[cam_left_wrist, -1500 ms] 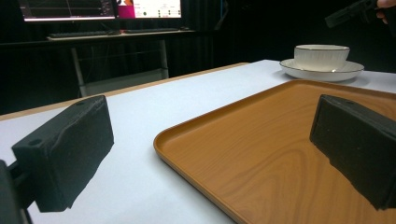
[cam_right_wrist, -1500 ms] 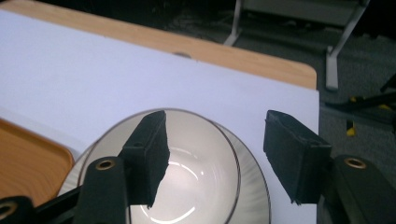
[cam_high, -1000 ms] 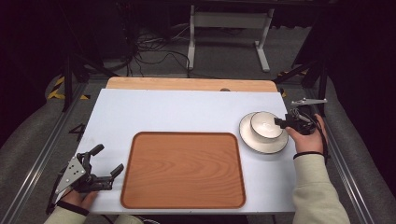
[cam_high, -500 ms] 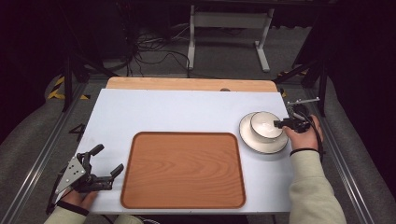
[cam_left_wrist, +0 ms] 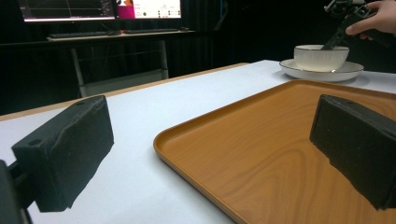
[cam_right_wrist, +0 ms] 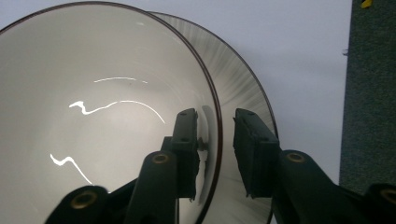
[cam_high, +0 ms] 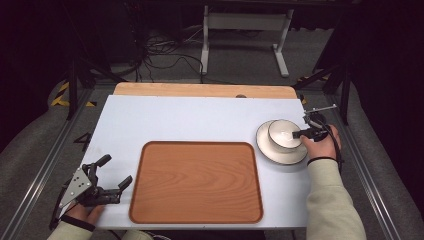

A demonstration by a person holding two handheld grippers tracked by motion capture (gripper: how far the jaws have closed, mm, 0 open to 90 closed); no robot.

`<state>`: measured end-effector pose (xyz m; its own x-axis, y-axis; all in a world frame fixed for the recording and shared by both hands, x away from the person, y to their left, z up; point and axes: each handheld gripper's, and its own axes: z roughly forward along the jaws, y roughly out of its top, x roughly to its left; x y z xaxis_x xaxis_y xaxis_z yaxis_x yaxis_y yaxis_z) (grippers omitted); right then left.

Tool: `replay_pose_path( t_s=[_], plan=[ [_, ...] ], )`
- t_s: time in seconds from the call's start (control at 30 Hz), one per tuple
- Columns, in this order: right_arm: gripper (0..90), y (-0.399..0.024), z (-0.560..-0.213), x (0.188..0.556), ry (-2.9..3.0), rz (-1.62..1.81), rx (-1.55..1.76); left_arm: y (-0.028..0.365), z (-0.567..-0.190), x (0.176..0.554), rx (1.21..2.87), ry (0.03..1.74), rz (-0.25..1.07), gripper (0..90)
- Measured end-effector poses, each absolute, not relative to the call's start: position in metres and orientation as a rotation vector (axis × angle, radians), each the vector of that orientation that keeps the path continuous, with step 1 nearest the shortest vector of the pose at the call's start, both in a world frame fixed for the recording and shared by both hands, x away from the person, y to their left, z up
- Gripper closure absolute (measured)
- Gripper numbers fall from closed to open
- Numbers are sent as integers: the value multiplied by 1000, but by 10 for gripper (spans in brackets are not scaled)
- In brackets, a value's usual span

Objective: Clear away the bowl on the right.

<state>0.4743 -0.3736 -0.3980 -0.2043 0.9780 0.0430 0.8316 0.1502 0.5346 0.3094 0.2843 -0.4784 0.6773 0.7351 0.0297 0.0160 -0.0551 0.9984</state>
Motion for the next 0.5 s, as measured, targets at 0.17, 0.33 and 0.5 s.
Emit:
replay_pose_path(
  t_s=[0.17, 0.33, 0.5],
  plan=[
    [808, -370, -398, 475, 2125, 662, 1758, 284, -478, 309, 1530, 646, 657, 2],
    [825, -371, -398, 474, 2096, 685, 1809, 284, -478, 309, 1530, 644, 659, 2],
    [834, -372, -396, 473, 2089, 695, 1827, 284, -478, 309, 1530, 646, 657, 2]
  ],
)
